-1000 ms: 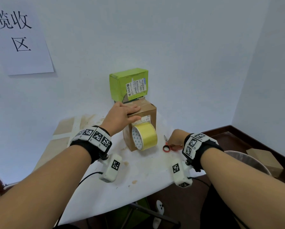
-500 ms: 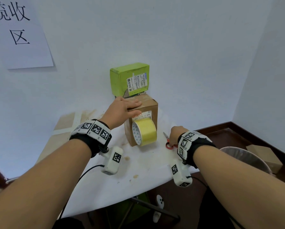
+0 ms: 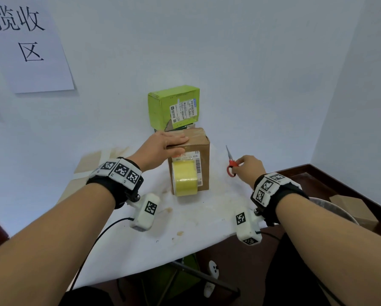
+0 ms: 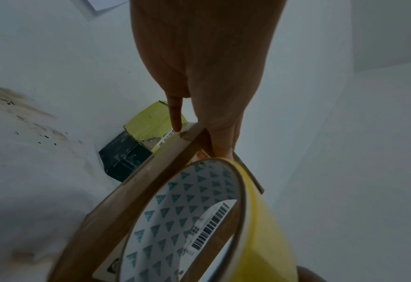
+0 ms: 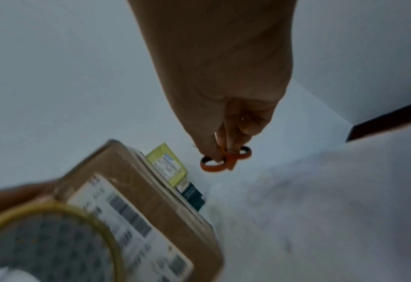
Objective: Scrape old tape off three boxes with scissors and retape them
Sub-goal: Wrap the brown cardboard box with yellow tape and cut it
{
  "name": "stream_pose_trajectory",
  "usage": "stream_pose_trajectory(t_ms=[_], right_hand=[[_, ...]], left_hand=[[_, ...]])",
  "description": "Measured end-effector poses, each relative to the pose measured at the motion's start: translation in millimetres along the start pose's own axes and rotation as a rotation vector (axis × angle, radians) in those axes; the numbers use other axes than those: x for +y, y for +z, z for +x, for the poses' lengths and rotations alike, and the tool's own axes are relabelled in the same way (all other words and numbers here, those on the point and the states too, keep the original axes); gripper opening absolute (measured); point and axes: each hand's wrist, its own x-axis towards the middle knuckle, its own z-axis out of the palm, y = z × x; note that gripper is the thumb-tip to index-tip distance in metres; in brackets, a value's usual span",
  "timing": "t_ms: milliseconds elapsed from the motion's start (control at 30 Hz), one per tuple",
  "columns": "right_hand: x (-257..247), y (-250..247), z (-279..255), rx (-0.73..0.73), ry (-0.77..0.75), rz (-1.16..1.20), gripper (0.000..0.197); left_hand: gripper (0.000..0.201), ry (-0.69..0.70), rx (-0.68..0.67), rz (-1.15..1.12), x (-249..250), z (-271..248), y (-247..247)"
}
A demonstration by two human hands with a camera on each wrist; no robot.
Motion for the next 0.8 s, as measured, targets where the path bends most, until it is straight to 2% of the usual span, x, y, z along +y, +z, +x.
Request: stream_pose_trajectory(t_ms=[67,133,233,300,467,533,667,800], right_hand=[[-7,-8,2,0.114,-0.037,0.171,0.021],[-23,-16,4,0.215,-0.138,0.318,0.022],[-56,-19,-1,0.239,-0.342,0.382,0.020],[-78,-16,-6,0.182,-0.457,0.371,0.023],[-98,4,-5,-0.129,-0.607,0.184,0.036],[-94,8,-2,-0.140,-0.640,0.063,0.035],[-94,12,2,-0.116,-0.615,0.081,0.032],[-98,15,0,-0.085,-0.623,0.036,0.030]], left_hand=[[0.043,0.009,-0.008,-0.006,1,0,-3],[0.044,0.015,-0.003,0.004,1,-1,-5],[0.045,0.019,0.001,0.044,3,-2,-8],[0.045,0.027,0.007,0.053,7,-1,-8],[0.044,0.059,-0.012,-0.129,11,-7,-7],[0.037,-0.025,0.022,-0.216,1,-10,-9],[0.013,-0.230,0.257,-0.375,-15,-17,-15],[0.016,-0.392,0.213,-0.578,-12,-20,-14]])
